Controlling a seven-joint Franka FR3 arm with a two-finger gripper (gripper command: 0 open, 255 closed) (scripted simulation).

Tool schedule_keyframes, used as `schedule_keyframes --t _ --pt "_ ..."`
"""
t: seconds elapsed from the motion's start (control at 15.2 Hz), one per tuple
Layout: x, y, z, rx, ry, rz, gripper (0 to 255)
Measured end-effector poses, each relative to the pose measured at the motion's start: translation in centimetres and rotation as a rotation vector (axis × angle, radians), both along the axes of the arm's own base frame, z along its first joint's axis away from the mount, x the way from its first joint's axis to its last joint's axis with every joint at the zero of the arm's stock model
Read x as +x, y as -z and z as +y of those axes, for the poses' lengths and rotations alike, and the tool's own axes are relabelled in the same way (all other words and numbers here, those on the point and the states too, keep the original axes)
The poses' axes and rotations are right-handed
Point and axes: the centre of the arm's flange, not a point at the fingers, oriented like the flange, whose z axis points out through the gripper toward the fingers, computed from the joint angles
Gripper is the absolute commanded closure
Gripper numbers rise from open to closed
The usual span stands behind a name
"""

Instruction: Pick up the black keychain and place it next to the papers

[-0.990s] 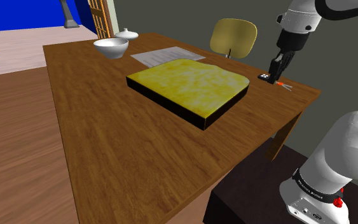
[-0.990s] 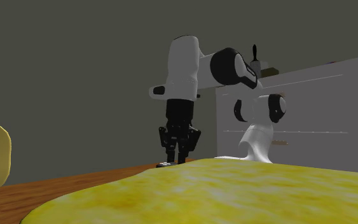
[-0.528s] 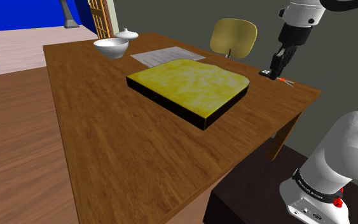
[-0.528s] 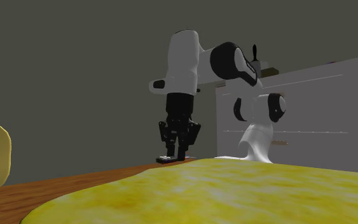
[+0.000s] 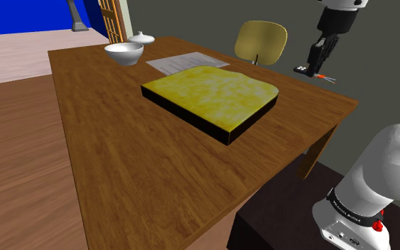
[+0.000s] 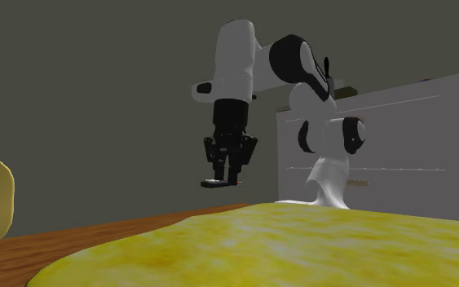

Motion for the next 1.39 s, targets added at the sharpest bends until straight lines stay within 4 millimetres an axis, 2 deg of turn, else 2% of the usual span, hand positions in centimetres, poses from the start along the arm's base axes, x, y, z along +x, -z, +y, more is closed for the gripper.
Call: schedule_keyframes --t 0.26,0.33,0.53,1.39 --pt "0.0 -2.0 -0.1 0.000 0.000 0.000 255" --pt "0.6 -2.3 0.2 0.000 0.000 0.000 255" --pt "3.7 -2.6 1.3 0.000 0.000 0.001 255" --pt "20.4 -2.8 6.0 0.000 0.000 0.000 255"
